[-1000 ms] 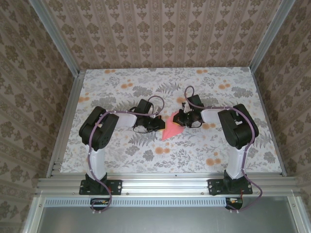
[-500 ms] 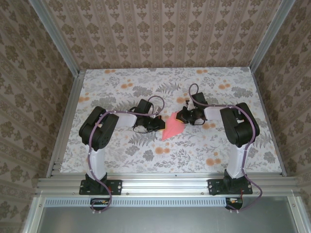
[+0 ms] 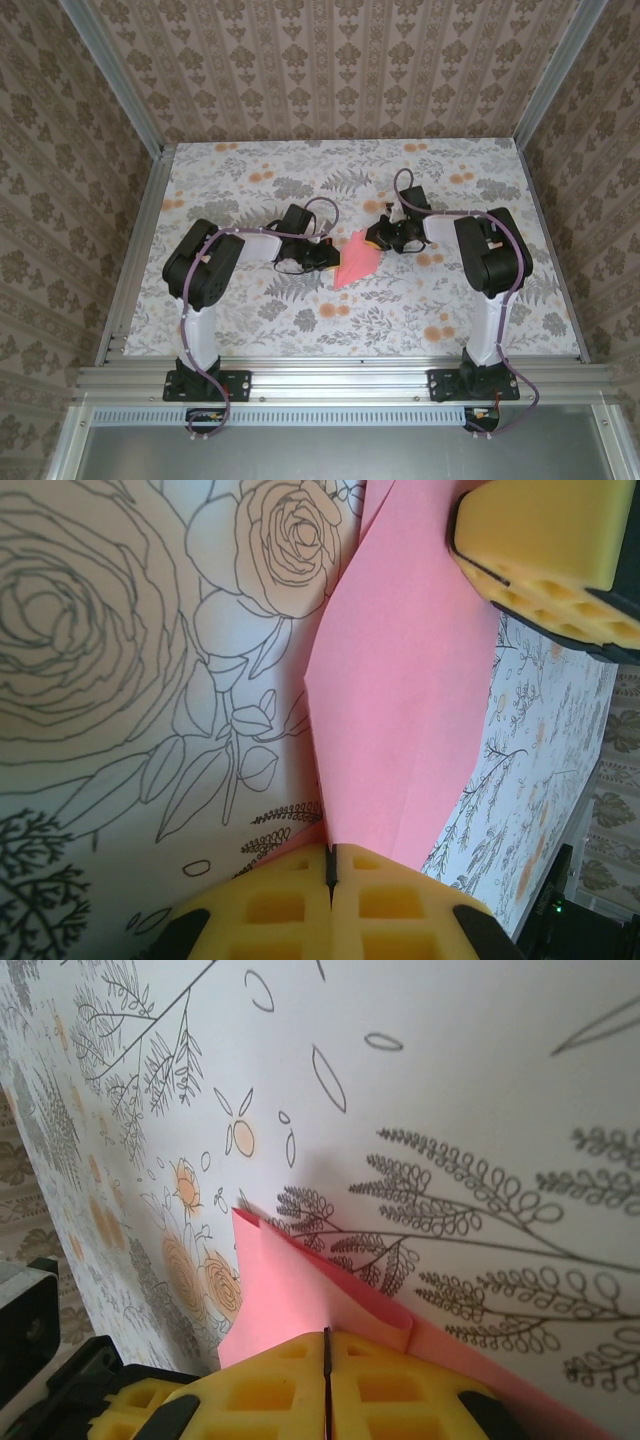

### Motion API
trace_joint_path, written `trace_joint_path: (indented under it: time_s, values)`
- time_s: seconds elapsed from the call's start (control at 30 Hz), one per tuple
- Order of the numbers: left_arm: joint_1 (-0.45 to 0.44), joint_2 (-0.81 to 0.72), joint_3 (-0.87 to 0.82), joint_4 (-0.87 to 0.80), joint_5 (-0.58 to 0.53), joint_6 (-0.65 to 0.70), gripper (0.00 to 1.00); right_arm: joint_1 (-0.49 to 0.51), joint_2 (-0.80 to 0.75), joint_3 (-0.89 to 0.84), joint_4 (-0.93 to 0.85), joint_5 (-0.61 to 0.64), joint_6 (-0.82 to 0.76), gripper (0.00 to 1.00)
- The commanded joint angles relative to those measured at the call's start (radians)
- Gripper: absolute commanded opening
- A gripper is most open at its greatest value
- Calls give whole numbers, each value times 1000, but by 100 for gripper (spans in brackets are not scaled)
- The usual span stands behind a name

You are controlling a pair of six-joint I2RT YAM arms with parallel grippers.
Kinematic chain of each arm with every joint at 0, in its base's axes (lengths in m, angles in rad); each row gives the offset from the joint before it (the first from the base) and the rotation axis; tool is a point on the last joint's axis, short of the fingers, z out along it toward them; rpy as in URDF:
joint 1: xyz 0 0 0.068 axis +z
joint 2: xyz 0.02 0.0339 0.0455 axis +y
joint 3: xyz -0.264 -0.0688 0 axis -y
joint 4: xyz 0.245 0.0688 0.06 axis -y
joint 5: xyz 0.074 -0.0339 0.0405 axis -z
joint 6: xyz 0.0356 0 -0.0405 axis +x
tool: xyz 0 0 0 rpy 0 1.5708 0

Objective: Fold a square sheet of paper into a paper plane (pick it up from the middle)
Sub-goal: Fourth fold the wing at the center of the table.

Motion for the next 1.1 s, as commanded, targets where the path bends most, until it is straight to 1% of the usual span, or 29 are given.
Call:
trace_joint_path:
  time_s: [0.0, 0.2, 0.5, 0.6, 0.7, 0.8, 0.87, 0.93, 1.07]
  values:
    - [3, 56, -14, -98, -63, 35, 2, -23, 40, 29, -24, 21, -14, 10]
    - [0, 64, -19, -95, -59, 34, 2, -48, 59, 53, -28, 21, -12, 10]
    - [-3, 70, -23, -82, -58, 29, 2, -85, 70, 102, -84, 23, -33, 11]
    - [-4, 62, -30, -77, -65, 26, 2, -94, 38, 111, -95, 3, -41, 11]
    - [-4, 65, -38, -65, -63, 20, 2, -93, -30, 99, -103, -4, -47, 11]
    - [-4, 65, -35, -65, -63, 18, 2, -79, -99, 37, -41, -26, -11, 11]
    - [-4, 64, -32, -66, -64, 18, 2, -52, -132, -5, -2, -41, 12, 11]
    - [-4, 67, -30, -65, -64, 18, 3, -19, -143, -31, 32, -63, 33, 11]
    - [-4, 69, -28, -70, -63, 20, 2, 45, -137, -70, 70, -32, 63, 11]
